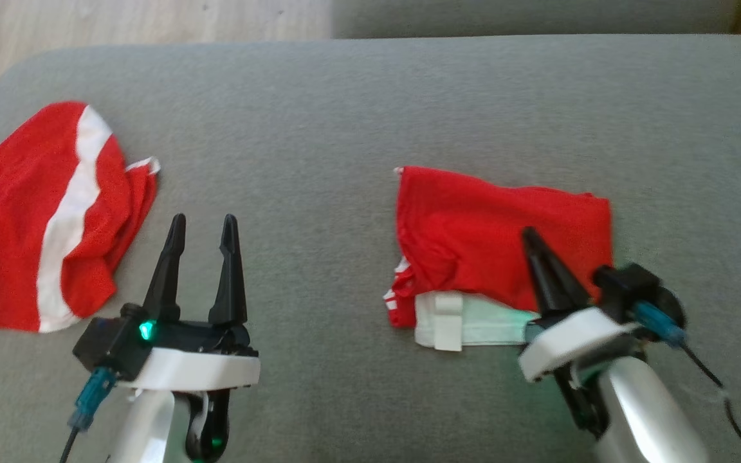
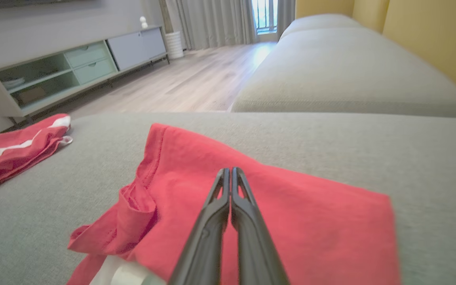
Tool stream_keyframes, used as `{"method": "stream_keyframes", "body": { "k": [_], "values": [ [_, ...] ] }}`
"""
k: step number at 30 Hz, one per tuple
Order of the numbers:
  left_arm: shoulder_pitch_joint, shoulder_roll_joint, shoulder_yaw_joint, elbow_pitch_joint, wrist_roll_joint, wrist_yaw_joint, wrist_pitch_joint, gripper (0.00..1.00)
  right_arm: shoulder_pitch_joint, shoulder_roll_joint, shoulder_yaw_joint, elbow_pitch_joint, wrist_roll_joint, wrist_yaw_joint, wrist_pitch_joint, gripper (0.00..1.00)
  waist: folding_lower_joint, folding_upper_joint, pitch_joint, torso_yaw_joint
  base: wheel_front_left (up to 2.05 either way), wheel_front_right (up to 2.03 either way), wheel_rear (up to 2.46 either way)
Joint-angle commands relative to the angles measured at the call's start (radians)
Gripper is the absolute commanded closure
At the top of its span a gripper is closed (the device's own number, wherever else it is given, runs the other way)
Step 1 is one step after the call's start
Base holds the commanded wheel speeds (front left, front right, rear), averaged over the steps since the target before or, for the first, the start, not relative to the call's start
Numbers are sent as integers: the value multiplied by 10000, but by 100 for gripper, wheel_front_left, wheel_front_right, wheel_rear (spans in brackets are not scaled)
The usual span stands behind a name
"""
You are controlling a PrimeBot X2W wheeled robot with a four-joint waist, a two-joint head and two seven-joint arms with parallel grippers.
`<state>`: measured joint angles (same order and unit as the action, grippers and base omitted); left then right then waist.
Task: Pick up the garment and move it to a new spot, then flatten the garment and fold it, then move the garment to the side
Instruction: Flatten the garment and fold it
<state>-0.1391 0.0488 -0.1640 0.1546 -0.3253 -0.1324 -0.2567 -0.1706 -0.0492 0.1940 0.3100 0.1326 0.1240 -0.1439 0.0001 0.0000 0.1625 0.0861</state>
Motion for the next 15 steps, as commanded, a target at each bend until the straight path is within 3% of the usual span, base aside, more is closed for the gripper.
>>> {"method": "stream_keyframes", "body": {
  "k": [1,15],
  "values": [
    [-418,15,209,-269,-99,17,-51,0,-635,-15,538,196,117,67,169,100,-1,0,199,343,0,0,0],
    [-644,15,280,-93,-284,17,-51,0,-2150,-12,2465,3583,748,67,180,100,-1,0,413,1169,0,0,0]
  ]
}}
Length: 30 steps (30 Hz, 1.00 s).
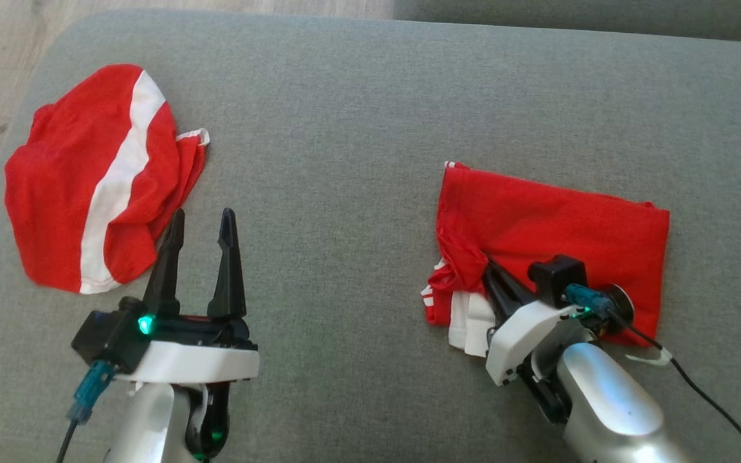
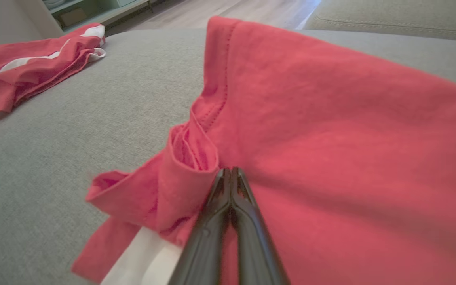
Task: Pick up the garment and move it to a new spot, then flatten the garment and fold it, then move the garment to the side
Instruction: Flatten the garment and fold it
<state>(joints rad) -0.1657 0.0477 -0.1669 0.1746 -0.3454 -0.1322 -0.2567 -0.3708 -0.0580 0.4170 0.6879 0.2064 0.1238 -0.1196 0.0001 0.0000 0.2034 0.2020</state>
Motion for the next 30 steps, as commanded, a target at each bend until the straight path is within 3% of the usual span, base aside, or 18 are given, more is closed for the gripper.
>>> {"method": "stream_keyframes", "body": {
  "k": [1,11,17,23,30],
  "values": [
    [-380,26,308,-279,-88,15,-51,0,-226,76,392,-78,96,69,-156,100,-1,0,8,35,0,0,0],
    [-287,26,404,-125,-136,15,-51,0,-490,77,2954,-8,1568,69,-548,100,-1,0,-164,-181,0,0,0],
    [-257,26,554,-99,-104,15,-51,0,-686,45,3720,-175,2245,69,-776,100,-1,0,-341,-530,0,0,0],
    [-137,26,719,-165,14,15,-51,0,-1055,-381,2760,-579,2524,69,-1242,100,-1,0,-519,-1086,0,0,0],
    [-94,26,804,-323,84,15,-51,0,-664,-1102,376,-1244,2081,69,-1395,100,-1,0,-644,-1715,0,0,0]
  ]
}}
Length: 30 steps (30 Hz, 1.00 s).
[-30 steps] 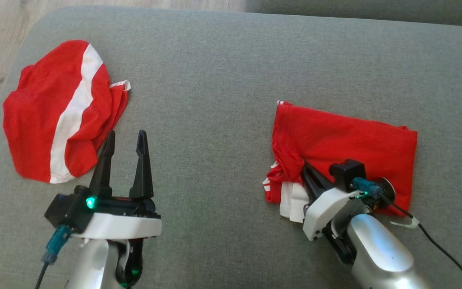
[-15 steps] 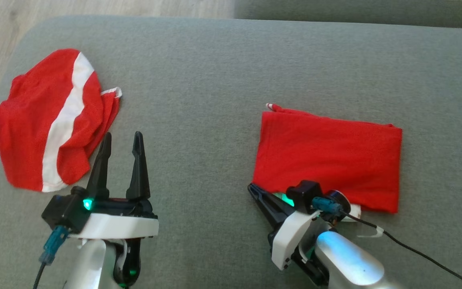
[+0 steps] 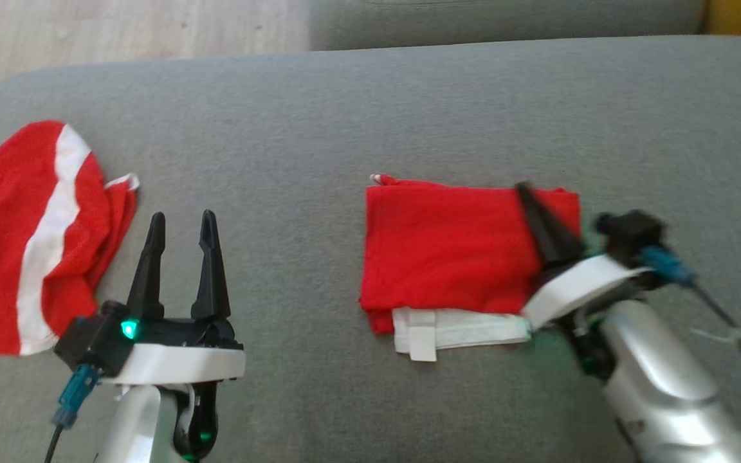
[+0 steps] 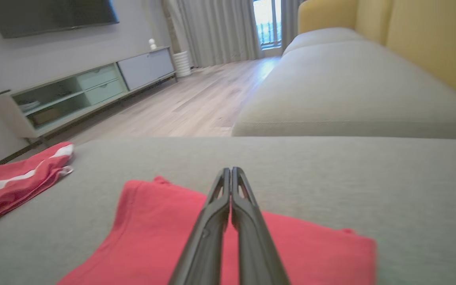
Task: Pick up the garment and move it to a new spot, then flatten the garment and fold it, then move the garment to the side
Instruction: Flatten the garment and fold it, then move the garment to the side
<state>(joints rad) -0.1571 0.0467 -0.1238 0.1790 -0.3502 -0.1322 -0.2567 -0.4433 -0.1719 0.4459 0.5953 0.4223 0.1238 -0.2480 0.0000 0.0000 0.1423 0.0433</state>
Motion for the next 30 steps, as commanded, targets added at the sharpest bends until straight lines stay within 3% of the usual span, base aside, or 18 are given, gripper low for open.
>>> {"method": "stream_keyframes", "body": {
  "k": [1,5,6,7,8,15,30],
  "values": [
    [-175,35,378,-394,150,15,-51,0,172,-38,-294,-400,-276,69,-116,100,0,0,-36,-218,0,0,0],
    [-172,35,375,-457,287,15,-51,0,702,62,-2030,-688,-1306,69,-129,100,0,0,-6,-532,0,0,0],
    [-172,35,375,-457,287,15,-51,0,702,62,-2030,-688,-1306,69,-129,100,0,0,-6,-532,0,0,0],
    [-180,35,372,-463,318,15,-51,0,850,183,-2422,-796,-1561,69,-131,37,0,0,4,-583,0,0,0],
    [-189,35,374,-457,347,15,-51,0,999,324,-2791,-912,-1781,69,-132,0,0,0,12,-632,0,0,0],
    [-215,35,323,-385,509,15,-51,0,1809,995,-4171,-1791,-2535,69,-135,0,0,0,51,-882,0,0,0],
    [-165,35,226,-263,452,15,-51,0,2384,1210,-4486,-2500,-2890,69,6,0,0,0,25,-662,0,0,0]
  ]
}}
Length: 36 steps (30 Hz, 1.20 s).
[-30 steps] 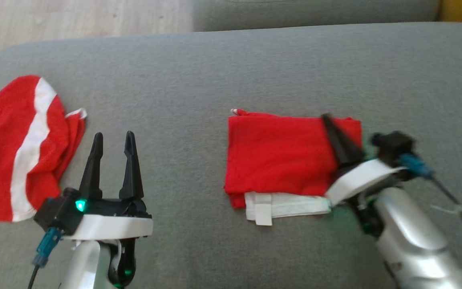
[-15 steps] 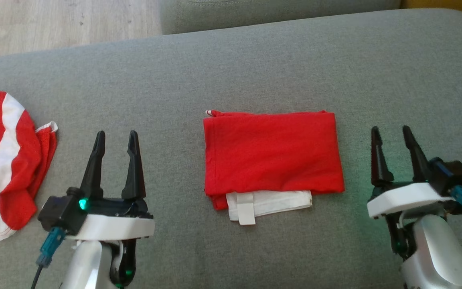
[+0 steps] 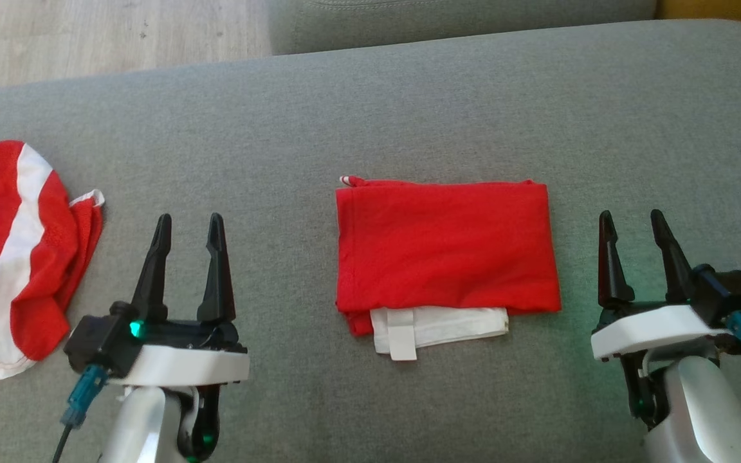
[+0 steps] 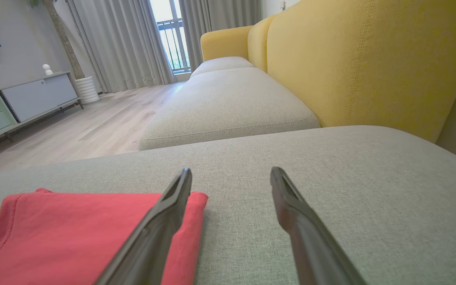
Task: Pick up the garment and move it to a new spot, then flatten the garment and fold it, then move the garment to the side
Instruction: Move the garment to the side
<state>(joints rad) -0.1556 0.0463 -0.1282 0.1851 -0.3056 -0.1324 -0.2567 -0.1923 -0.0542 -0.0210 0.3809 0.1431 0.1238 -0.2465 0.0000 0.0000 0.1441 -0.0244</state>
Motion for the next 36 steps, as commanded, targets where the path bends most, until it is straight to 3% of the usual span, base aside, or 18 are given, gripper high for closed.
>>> {"method": "stream_keyframes", "body": {
  "k": [1,27,28,29,30,36],
  "values": [
    [-184,39,254,-327,-2,17,-51,0,-121,34,178,-354,-108,69,30,0,0,0,21,37,0,0,0],
    [-551,39,-216,-290,-136,17,-51,0,-1004,39,1182,2608,1058,69,1526,0,0,0,815,1033,0,0,0],
    [-550,39,-208,-284,-137,17,-51,0,-1052,39,1240,2703,1044,69,1539,11,0,0,820,1030,0,0,0],
    [-548,39,-198,-279,-135,17,-51,0,-1099,39,1293,2780,1013,69,1538,66,0,0,825,1020,0,0,0],
    [-545,39,-187,-276,-134,17,-51,0,-1148,39,1342,2825,930,69,1494,100,0,0,831,1004,0,0,0],
    [-559,39,-147,-271,-47,17,-51,0,-1558,37,943,2810,121,69,1135,100,0,0,824,774,0,0,0]
  ]
}}
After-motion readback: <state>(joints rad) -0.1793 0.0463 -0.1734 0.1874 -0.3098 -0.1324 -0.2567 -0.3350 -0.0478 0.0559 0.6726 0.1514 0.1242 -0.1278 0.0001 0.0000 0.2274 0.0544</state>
